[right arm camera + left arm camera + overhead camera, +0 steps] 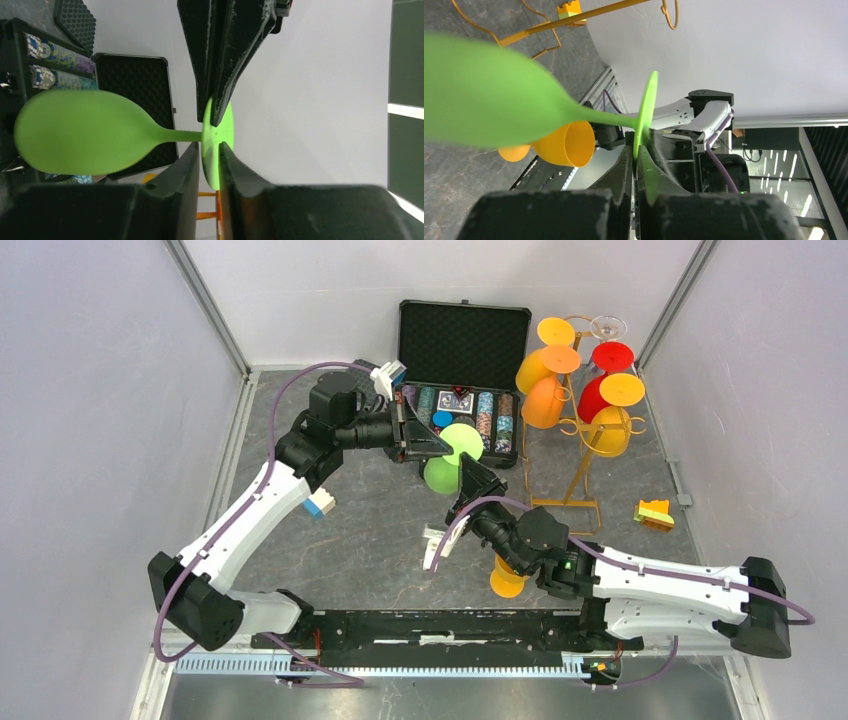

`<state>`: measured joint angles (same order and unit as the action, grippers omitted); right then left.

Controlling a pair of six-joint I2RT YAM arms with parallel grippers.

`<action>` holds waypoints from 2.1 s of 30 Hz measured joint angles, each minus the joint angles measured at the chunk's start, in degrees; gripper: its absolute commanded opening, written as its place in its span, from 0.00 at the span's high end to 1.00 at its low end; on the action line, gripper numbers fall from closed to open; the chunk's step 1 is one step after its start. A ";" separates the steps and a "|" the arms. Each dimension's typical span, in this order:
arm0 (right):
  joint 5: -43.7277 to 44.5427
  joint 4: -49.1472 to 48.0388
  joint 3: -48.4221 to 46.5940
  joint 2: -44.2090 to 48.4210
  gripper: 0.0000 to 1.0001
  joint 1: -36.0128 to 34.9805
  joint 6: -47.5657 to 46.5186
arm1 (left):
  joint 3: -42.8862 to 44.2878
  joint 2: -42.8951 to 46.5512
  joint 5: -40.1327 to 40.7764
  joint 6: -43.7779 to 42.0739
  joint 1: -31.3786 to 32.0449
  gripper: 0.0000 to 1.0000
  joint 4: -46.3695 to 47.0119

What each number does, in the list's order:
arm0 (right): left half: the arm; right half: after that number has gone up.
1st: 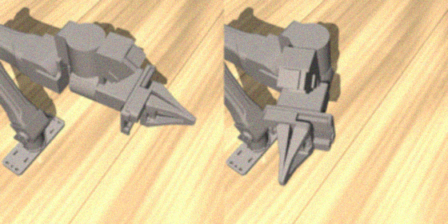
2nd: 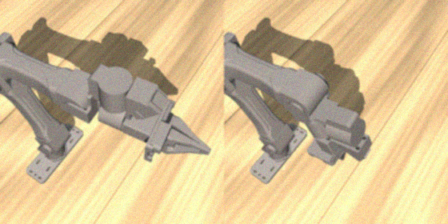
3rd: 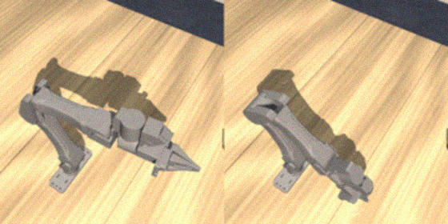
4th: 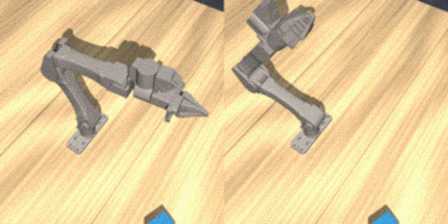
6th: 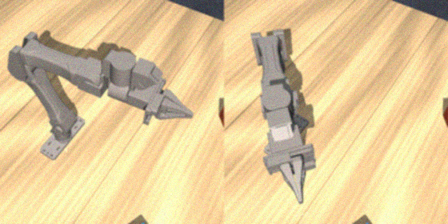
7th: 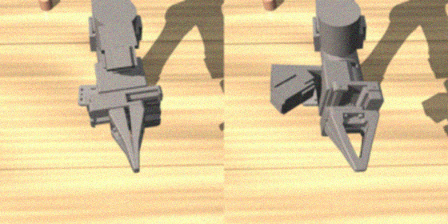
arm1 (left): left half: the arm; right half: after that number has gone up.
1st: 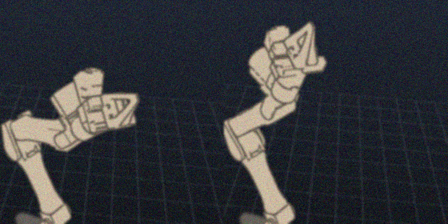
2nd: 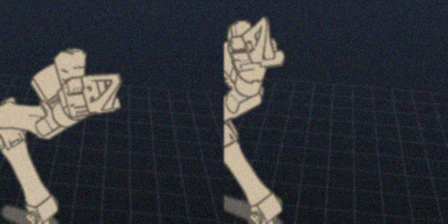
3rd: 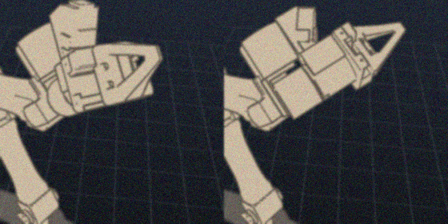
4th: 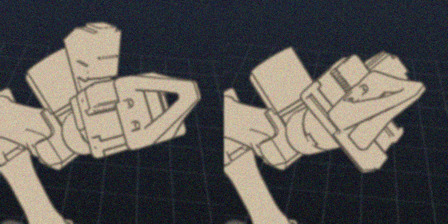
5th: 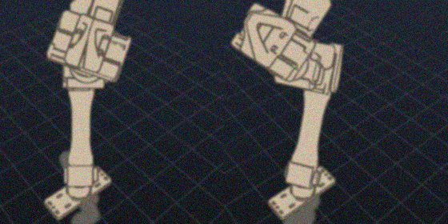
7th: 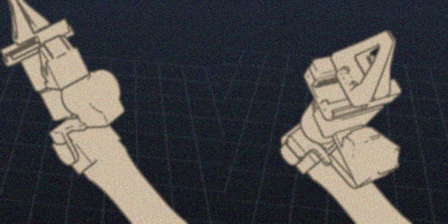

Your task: Place the wine glass upside down on the wine glass rack

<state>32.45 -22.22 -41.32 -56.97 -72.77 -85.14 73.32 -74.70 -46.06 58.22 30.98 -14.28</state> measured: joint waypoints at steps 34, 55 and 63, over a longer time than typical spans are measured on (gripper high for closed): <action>-35.69 45.57 -52.28 -14.16 0.09 43.60 78.20 | 8.92 -5.29 10.82 -13.09 0.17 0.98 -15.30; -64.37 41.90 -46.86 -10.38 0.15 67.69 106.92 | 28.15 -29.22 3.63 15.26 5.79 0.98 10.80; -64.30 41.57 -46.12 -8.02 0.15 68.02 106.99 | 35.87 -37.11 4.26 20.20 7.34 0.98 13.18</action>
<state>-31.86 19.35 -87.44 -64.99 -4.75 21.85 109.19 -111.81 -41.80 78.41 38.33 -1.10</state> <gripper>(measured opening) 0.854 0.040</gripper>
